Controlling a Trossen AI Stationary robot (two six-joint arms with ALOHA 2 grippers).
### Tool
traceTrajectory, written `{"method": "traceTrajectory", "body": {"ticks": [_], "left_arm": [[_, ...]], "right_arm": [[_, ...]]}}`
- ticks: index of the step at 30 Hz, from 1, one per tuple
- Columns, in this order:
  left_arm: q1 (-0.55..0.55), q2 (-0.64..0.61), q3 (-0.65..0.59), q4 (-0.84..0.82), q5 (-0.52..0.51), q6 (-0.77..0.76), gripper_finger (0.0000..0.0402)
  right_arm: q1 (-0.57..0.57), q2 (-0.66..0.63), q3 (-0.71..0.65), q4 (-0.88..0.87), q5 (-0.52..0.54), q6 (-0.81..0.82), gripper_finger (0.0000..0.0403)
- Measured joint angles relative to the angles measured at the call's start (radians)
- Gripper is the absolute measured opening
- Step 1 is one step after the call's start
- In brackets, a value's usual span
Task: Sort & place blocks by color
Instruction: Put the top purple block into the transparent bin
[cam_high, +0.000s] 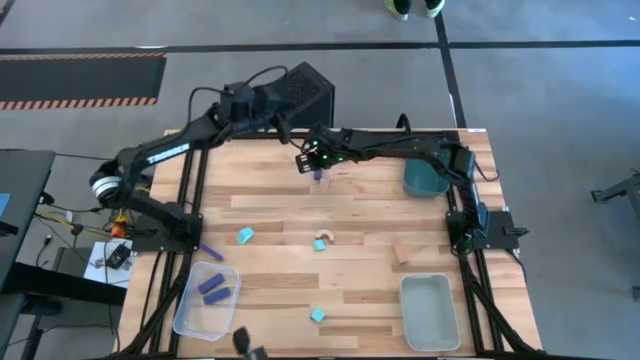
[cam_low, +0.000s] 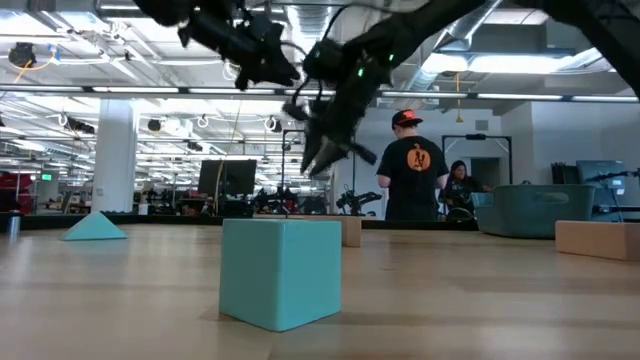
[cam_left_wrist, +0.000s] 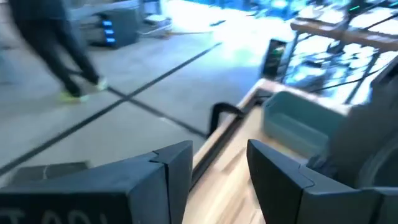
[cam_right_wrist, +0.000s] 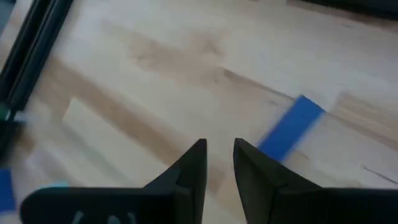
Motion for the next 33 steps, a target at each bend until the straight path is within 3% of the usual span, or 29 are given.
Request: {"method": "traceTrajectory", "body": {"ticks": [8,12,16,26,33], "left_arm": [[0.088,0.136,0.013,0.053,0.164,0.022,0.0143],[0.113,0.168,0.013,0.019,0.204,0.054,0.0143],[0.128,0.166,0.014,0.018,0.169,0.124,0.0143],[0.147,0.166,0.014,0.034,0.167,0.185,0.0143],[0.150,0.166,0.014,0.024,0.159,0.161,0.0143]], "right_arm": [[0.023,0.132,0.042,-0.022,0.020,0.085,0.0008],[0.027,0.144,0.052,-0.070,0.069,0.104,0.0016],[0.030,0.144,0.053,-0.098,0.153,0.109,0.0006],[0.025,0.185,0.059,-0.100,0.130,0.107,0.0003],[0.036,0.162,0.056,-0.267,0.153,0.096,0.0005]]}}
